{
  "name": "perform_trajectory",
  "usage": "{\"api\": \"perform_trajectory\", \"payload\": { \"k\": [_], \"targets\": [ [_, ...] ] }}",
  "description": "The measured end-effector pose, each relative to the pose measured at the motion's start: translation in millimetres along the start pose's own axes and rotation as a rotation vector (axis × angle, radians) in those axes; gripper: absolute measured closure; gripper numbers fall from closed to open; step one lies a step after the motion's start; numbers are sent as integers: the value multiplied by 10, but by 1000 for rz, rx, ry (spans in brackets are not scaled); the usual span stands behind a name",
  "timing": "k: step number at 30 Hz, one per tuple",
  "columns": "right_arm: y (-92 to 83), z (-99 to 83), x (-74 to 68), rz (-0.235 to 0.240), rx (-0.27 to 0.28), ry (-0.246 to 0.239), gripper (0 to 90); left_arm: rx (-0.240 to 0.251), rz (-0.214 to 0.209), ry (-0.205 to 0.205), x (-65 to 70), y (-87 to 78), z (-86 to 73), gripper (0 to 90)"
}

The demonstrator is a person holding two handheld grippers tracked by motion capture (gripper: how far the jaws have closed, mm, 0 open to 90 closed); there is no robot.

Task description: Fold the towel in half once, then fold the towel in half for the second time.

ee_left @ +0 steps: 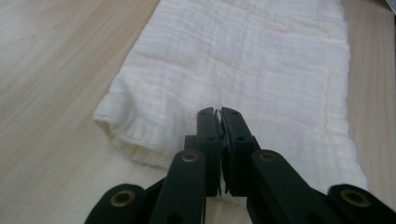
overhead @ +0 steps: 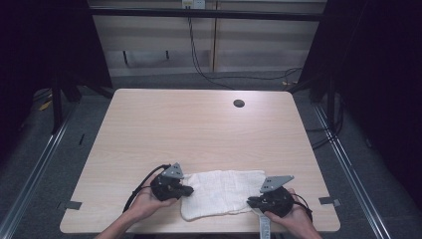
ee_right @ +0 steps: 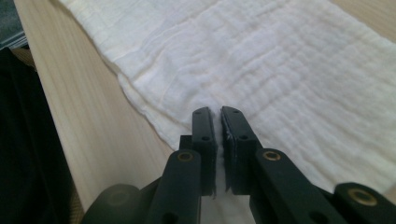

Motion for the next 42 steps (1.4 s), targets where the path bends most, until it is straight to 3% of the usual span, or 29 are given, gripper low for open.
{"api": "perform_trajectory", "payload": {
  "k": [3,5,8,10,12,16,22,26,32,35,42],
  "targets": [
    [-40,-54,-37,1,-1,18,789,-10,-23,10,35,-17,-10,865],
    [-52,-74,-72,4,-9,18,774,11,-23,-18,39,-15,-17,857],
    [-76,-78,-103,4,-5,21,682,39,-27,-22,32,-38,-6,809],
    [-126,-32,-116,13,35,22,648,58,-47,-2,31,-82,17,789],
    [-170,31,-139,33,71,37,629,77,-34,-16,21,-119,51,753],
    [-151,206,-325,66,105,7,597,100,22,-40,-113,-193,87,668],
    [126,458,-689,142,81,-70,584,129,85,-66,-361,-230,157,621],
    [303,578,-874,192,59,-98,586,144,95,-88,-483,-203,208,617],
    [585,760,-1163,227,11,-153,565,153,89,-94,-509,-212,168,588],
    [737,802,-1285,243,-24,-182,534,130,74,-90,-521,-190,143,571],
    [985,794,-1382,219,-62,-215,487,117,81,-84,-511,-183,139,542]
  ]
}}
Point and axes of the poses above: each handheld gripper's, and its own axes: y roughly forward along the jaws, z roughly out of its top, x roughly to its right, the point moved 3 cm from there along y, roughly forward along the jaws, and after that the axes turned 13 degrees about y, right-handed, at the moved point
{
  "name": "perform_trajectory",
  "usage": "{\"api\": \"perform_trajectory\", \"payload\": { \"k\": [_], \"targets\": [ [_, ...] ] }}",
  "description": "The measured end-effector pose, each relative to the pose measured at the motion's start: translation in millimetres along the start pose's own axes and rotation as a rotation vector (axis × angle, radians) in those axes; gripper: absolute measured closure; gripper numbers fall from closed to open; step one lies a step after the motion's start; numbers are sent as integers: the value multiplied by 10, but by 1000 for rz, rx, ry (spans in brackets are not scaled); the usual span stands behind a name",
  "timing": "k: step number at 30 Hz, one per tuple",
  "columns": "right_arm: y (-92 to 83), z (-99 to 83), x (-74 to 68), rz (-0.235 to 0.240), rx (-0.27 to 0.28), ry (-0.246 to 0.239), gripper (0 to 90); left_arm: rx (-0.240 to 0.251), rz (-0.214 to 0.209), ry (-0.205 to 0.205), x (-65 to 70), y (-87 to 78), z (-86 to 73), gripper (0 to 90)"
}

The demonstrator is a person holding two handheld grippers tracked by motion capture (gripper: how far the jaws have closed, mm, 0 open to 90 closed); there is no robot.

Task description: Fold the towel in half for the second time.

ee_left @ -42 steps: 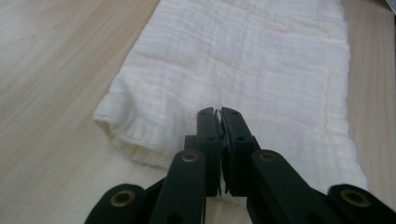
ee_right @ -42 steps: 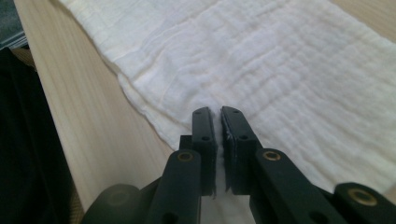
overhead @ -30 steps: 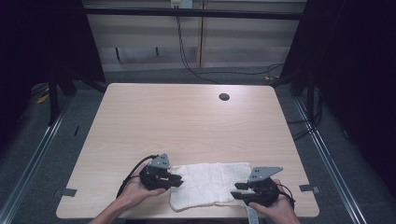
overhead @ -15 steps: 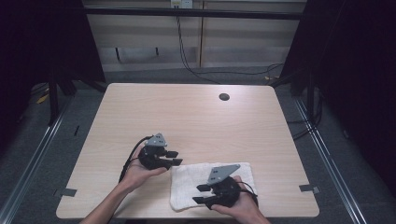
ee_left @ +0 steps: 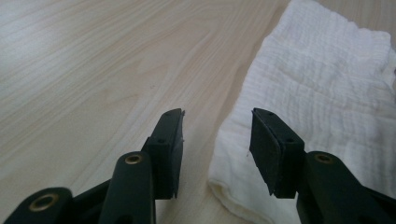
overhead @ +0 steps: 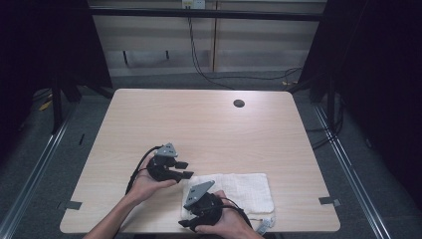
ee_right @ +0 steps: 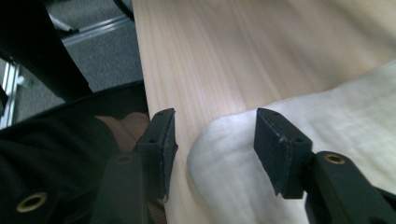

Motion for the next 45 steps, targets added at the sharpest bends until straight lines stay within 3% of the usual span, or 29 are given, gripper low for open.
{"api": "perform_trajectory", "payload": {
  "k": [5,9,12,16,17,21,29,32,37,42,43,45],
  "targets": [
    [75,-70,-33,-43,3,-38,503,6,20,-9,-30,-38,-9,529],
    [71,-71,-21,-94,15,-79,625,5,32,-18,-52,-89,-35,522],
    [72,-71,-23,-104,19,-75,661,-7,33,-18,-55,-93,-76,519],
    [59,-51,47,-104,20,-43,818,-32,-2,-11,7,-55,-148,516],
    [56,-49,64,-91,17,-23,825,-31,-8,-13,25,-40,-158,514],
    [53,-44,66,-93,7,-18,832,-55,-30,2,86,-15,-167,492],
    [52,-35,92,-83,8,-13,833,-95,-44,6,77,48,-207,500],
    [53,-36,87,-73,9,12,833,-114,-52,13,86,72,-224,507],
    [49,-33,95,-73,3,3,833,-119,-52,30,113,77,-228,552],
    [52,-34,87,-78,10,10,834,-120,-78,69,186,89,-221,749],
    [53,-38,82,-78,11,12,834,-115,-65,72,205,94,-213,791],
    [53,-40,81,-85,15,0,836,-122,-77,79,222,99,-202,834]
  ]
}}
Point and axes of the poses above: each handheld gripper's, and its own axes: y roughly forward along the jaws, z roughly out of its top, x roughly to its right, the point moved 3 cm from there along y, roughly forward along the jaws, and after that the axes turned 13 degrees about y, right-handed, at the moved point
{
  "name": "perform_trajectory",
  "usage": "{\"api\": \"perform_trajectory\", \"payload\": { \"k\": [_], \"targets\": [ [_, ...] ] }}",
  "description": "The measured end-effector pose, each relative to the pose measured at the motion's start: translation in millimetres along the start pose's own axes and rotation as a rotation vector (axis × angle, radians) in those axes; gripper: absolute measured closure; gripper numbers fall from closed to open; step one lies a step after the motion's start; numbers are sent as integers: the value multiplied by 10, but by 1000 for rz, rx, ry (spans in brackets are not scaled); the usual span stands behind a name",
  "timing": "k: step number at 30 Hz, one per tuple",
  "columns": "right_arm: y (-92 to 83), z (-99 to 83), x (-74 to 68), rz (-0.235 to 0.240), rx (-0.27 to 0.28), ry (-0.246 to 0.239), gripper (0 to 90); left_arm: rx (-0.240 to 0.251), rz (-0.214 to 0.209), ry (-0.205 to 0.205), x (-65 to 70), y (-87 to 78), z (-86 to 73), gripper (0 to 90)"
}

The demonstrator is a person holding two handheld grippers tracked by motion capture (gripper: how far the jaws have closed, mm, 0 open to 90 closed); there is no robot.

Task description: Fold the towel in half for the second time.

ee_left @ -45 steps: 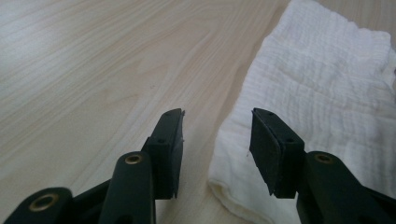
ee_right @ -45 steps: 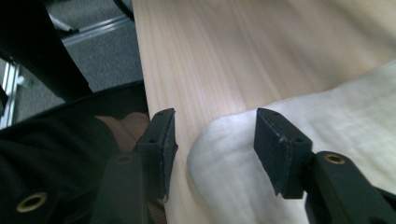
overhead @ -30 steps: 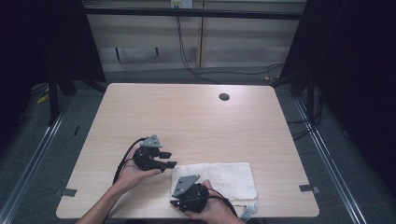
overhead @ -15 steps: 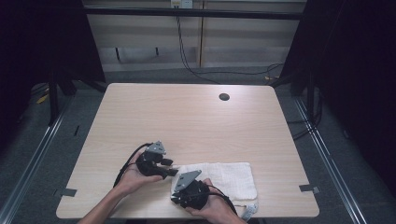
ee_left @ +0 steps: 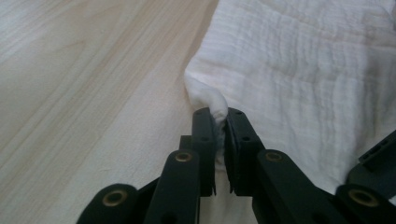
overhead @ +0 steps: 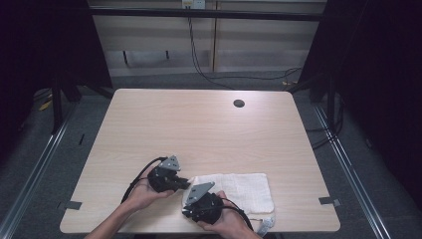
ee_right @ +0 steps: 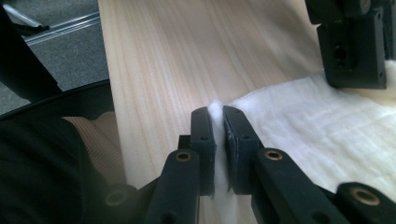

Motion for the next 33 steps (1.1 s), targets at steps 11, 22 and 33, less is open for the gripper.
{"api": "perform_trajectory", "payload": {
  "k": [11,22,33],
  "targets": [
    [6,5,-2,-4,15,17,847,36,-25,-60,-76,-36,-20,857],
    [-148,93,35,24,67,53,847,85,-27,-118,-132,-109,-25,857],
    [-234,189,43,44,113,64,847,117,-9,-135,-169,-203,-12,857]
  ]
}}
Point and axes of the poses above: each handheld gripper's, and its own axes: y roughly forward along the jaws, z roughly out of its top, x roughly to its right, the point moved 3 cm from there along y, roughly forward along the jaws, and after that the axes turned 13 degrees about y, right-handed, at the moved point
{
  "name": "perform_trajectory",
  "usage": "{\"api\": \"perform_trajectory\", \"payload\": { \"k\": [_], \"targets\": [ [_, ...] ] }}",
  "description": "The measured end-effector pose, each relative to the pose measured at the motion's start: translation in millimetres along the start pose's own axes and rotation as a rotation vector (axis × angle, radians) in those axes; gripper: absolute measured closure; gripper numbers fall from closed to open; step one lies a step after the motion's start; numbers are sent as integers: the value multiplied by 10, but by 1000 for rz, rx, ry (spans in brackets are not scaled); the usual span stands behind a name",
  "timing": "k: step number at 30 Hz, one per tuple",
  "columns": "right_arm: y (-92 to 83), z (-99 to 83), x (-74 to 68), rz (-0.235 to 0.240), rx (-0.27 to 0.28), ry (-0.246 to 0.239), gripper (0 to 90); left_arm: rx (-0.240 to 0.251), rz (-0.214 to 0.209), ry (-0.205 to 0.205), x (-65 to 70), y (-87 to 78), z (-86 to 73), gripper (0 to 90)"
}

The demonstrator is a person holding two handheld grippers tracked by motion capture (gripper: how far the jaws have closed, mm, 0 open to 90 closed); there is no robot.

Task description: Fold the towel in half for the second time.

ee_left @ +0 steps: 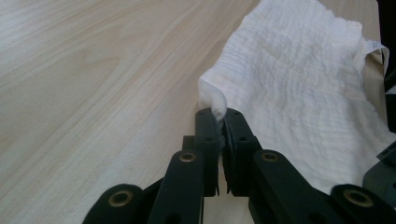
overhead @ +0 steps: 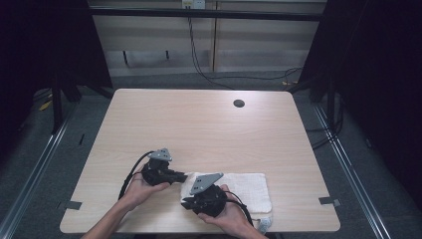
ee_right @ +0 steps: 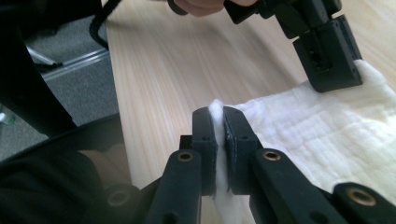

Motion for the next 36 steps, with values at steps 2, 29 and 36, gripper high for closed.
{"api": "perform_trajectory", "payload": {
  "k": [2,29,36],
  "targets": [
    [-15,24,-9,-7,2,-1,847,13,2,-4,-9,-30,12,857],
    [76,488,-133,44,60,-21,848,68,72,-41,-169,-406,25,857],
    [72,639,-157,72,96,-34,848,113,135,-8,-179,-615,152,857]
  ]
}}
Point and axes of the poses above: each handheld gripper's, and its own axes: y roughly forward along the jaws, z roughly out of its top, x roughly to its right, the point moved 3 cm from there along y, roughly forward along the jaws, and after that the axes turned 13 degrees about y, right-handed, at the moved point
